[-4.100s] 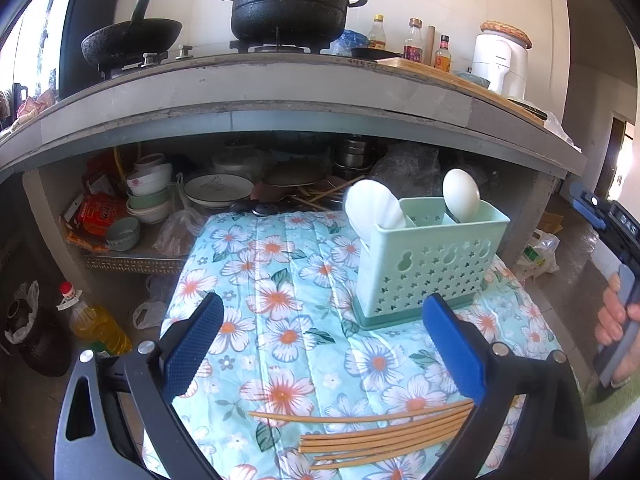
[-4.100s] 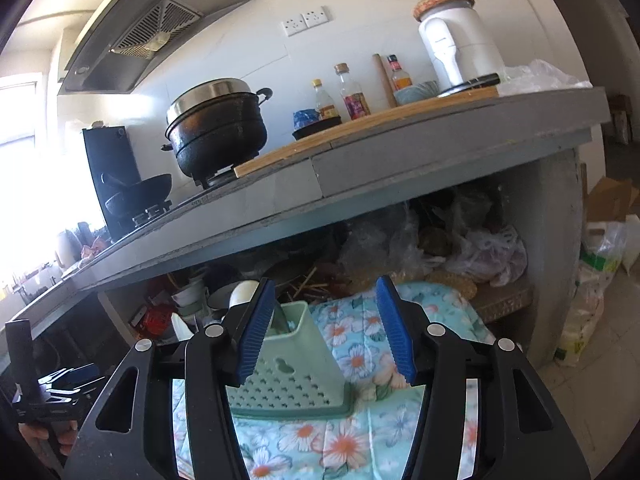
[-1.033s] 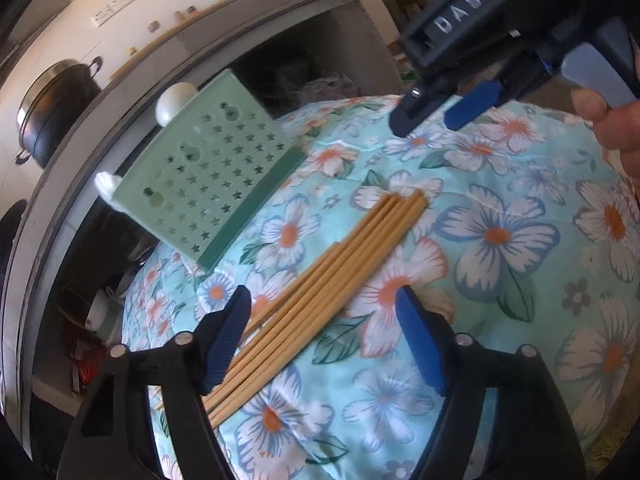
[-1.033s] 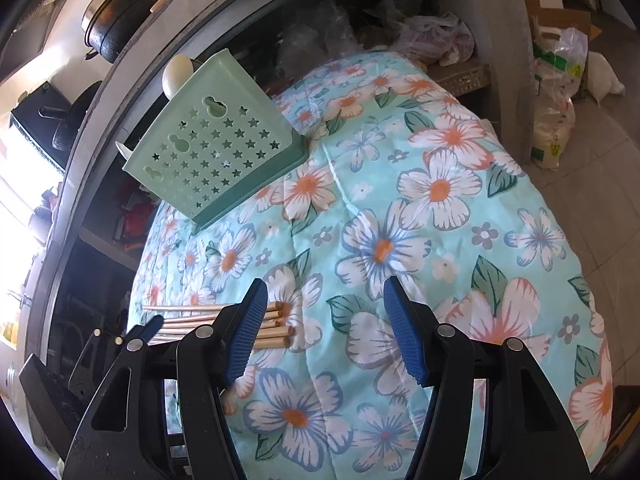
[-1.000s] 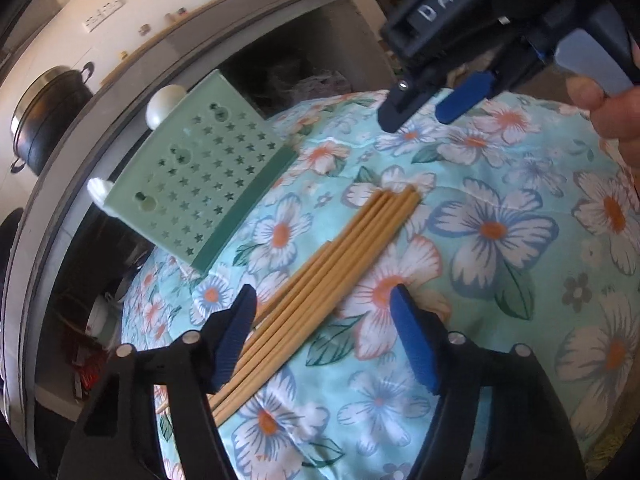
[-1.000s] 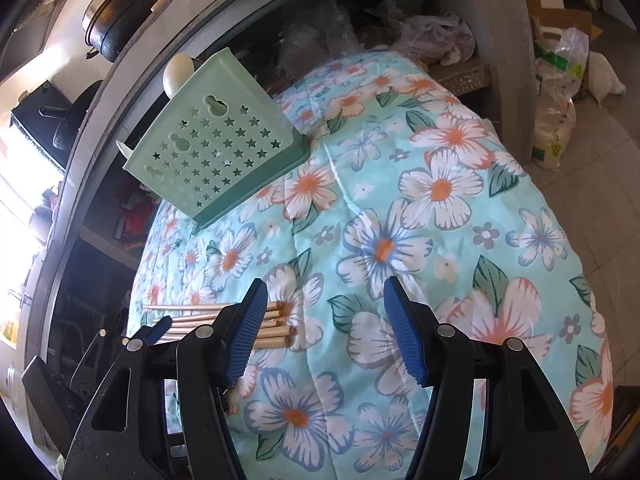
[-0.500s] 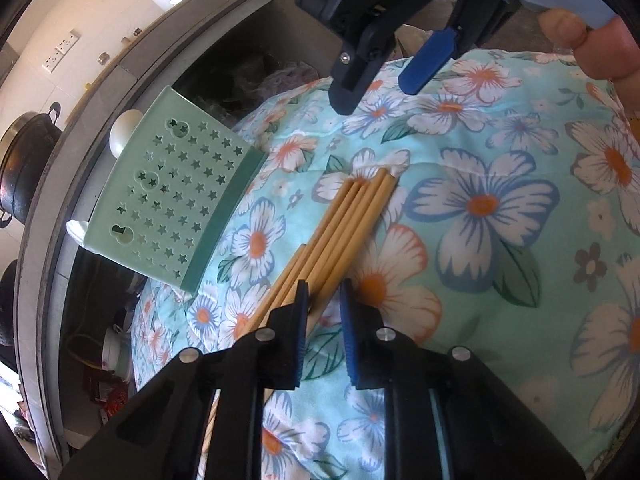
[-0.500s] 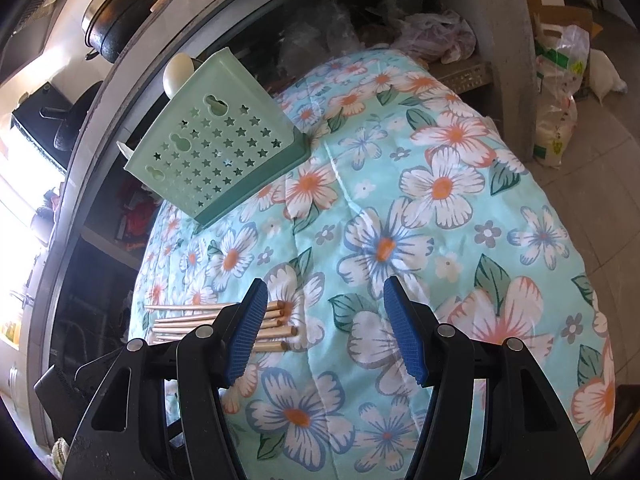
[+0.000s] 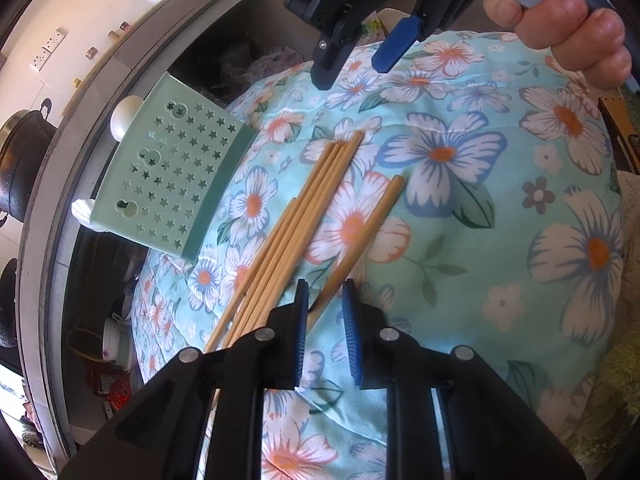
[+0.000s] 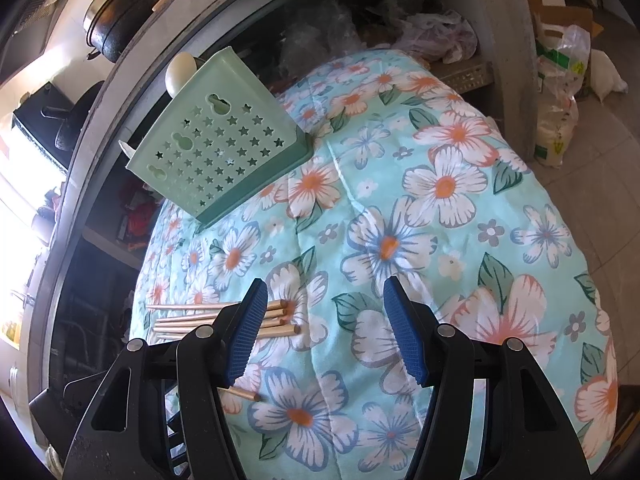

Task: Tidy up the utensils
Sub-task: 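Close the left gripper around the wooden chopsticks, then lift one chopstick with the left gripper while the right grasps another chopstick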

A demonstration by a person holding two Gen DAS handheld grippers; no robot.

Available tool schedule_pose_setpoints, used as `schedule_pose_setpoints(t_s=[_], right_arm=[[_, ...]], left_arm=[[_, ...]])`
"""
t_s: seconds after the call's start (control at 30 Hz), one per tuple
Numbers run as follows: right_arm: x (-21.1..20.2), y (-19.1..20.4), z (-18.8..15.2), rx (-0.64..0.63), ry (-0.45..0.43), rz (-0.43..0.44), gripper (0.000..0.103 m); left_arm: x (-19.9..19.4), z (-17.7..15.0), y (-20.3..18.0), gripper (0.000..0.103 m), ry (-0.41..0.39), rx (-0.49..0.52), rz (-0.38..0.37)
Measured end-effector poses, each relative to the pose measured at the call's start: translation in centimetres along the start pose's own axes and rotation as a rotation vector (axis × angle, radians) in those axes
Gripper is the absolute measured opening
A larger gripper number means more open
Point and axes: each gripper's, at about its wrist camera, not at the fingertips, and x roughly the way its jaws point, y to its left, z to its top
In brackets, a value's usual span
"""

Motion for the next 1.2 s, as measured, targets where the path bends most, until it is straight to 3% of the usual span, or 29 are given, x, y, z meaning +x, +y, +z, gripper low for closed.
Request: schedule_pose_setpoints(t_s=[0.4, 0.8, 0.87, 1.03, 1.2], right_arm=[[-0.2, -0.2, 0.0, 0.005, 0.001, -0.001, 0.058], [-0.2, -0.3, 0.1, 0.017, 0.002, 0.009, 0.058], [-0.3, -0.4, 0.1, 0.021, 0.003, 0.011, 0.058], [-0.8, -0.5, 0.2, 0.028, -0.006, 0.011, 0.058], [-1.2, -0.7, 0.4, 0.047, -0.021, 0.026, 0.058]], left_arm=[[-0.1, 1.4, -0.5, 0.028, -0.073, 0.035, -0.026], [2.6, 2.7, -0.4, 0.027, -0.086, 0.030, -0.063], [2.6, 2.8, -0.3, 0.019, -0.099, 0.029, -0.064], [2.1, 3.1, -0.4, 0.013, -0.141, 0.063, 0.006], [1.2, 3.5, 1.8, 0.011, -0.179, 0.016, 0.068]])
